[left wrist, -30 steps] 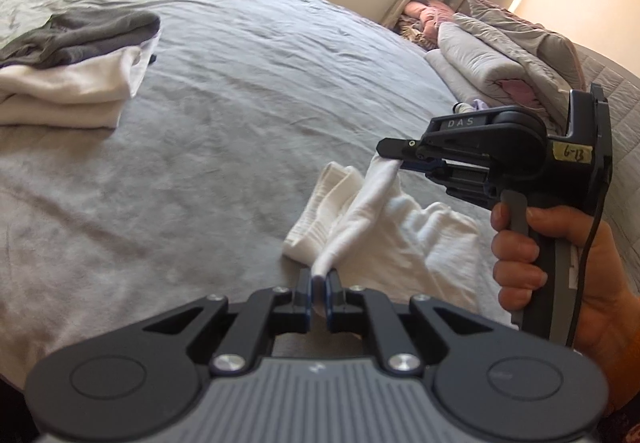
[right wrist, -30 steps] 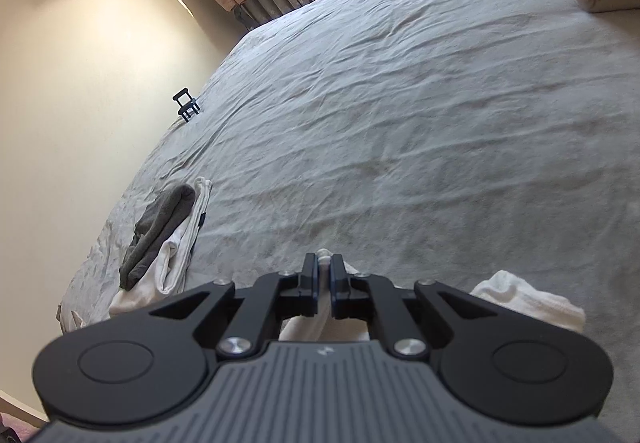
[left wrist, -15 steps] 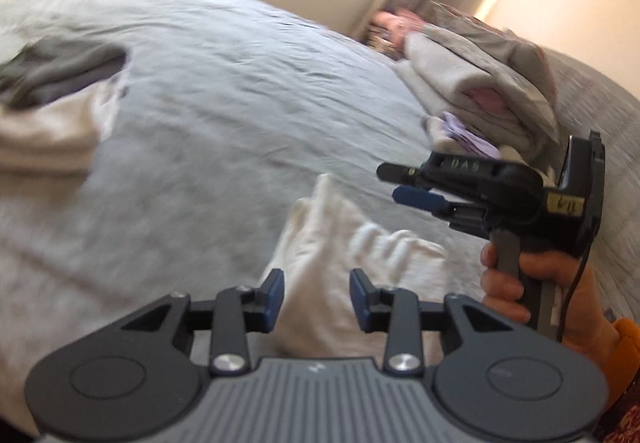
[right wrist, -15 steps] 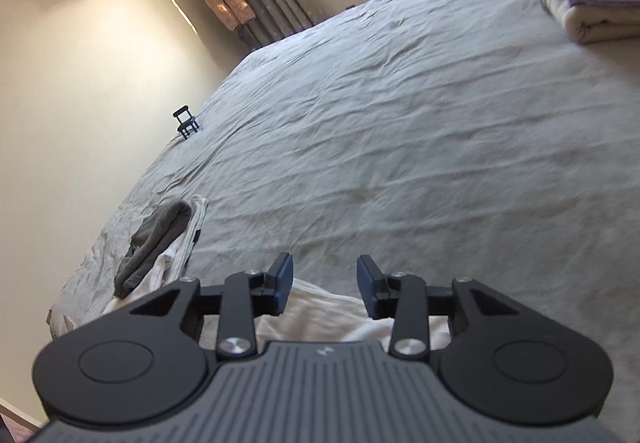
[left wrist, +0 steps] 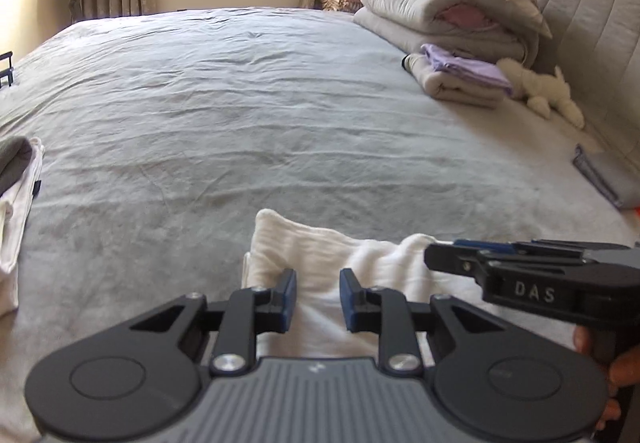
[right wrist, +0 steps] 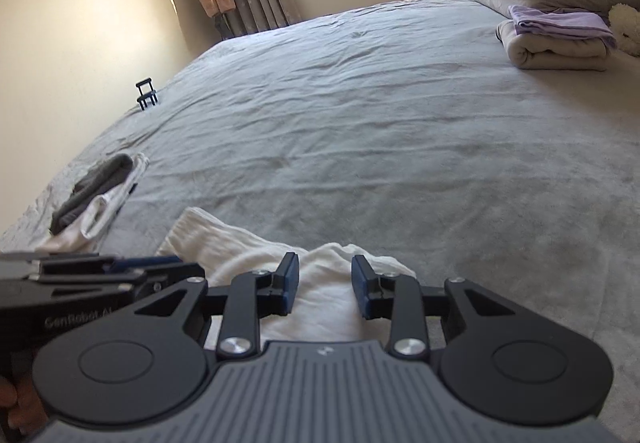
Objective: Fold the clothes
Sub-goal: 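Hover both open grippers over the folded cream-white garment, aligning it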
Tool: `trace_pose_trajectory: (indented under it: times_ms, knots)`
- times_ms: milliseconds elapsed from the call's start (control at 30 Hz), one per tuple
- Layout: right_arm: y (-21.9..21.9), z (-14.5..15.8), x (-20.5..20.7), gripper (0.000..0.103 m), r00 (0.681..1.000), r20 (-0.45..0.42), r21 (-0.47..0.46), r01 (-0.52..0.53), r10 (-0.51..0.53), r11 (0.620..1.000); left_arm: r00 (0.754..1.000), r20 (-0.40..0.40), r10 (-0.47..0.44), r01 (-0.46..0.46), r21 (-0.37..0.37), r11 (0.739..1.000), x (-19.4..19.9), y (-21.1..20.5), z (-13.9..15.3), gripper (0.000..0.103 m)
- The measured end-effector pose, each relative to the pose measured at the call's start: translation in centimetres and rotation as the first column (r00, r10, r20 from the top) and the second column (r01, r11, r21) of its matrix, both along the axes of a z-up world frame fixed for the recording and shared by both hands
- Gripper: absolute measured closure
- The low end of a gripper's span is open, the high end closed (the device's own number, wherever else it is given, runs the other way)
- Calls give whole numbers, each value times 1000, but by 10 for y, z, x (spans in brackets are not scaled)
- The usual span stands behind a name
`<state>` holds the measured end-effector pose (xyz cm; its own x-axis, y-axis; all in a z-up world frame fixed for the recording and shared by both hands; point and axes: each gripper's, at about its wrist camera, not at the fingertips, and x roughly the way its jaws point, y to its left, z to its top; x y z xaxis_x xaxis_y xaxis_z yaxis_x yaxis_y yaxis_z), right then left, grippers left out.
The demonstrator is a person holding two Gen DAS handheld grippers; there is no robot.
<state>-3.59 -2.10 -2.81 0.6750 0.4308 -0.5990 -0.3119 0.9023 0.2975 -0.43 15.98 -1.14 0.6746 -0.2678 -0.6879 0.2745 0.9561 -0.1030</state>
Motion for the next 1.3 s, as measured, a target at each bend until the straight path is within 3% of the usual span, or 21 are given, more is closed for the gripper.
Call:
trace_pose_trajectory:
  times_ms: [167,233,300,400,500,633,767,900,1067,1300]
  knots:
    - [-3,-10,8,72,1000,-9,-20,9,-9,1000,1000,0,-2,2,18,1000,12,1,-8,79]
    - [-5,-14,13,80,1000,-14,-35,21,-21,999,1000,7,6,-6,26,1000,18,4,-11,84]
    - [-9,-18,19,81,999,-21,-50,37,-38,998,999,18,35,-36,62,997,22,6,-10,84]
    - [-19,-15,25,81,996,-33,-31,84,-85,996,998,17,65,-66,24,998,20,17,0,83]
    - [-22,-2,12,80,998,-5,-4,61,-61,998,1000,23,17,-16,-42,999,8,24,11,83]
    - [-11,10,-14,80,999,31,-8,-11,11,1000,995,38,-89,90,-25,996,-13,20,14,83]
    - [5,11,-41,80,996,41,-3,-84,84,996,984,2,-178,178,-7,984,-28,20,6,83]
    - [17,2,-65,80,988,42,-53,-148,150,988,978,-36,-204,205,12,979,-39,31,-2,83]
    - [-2,-4,-85,80,985,54,-101,-158,164,982,978,-47,-204,205,9,979,-53,54,-2,83]
    - [-11,13,-103,79,983,66,-88,-163,169,983,966,-19,-257,254,-84,963,-61,59,11,74]
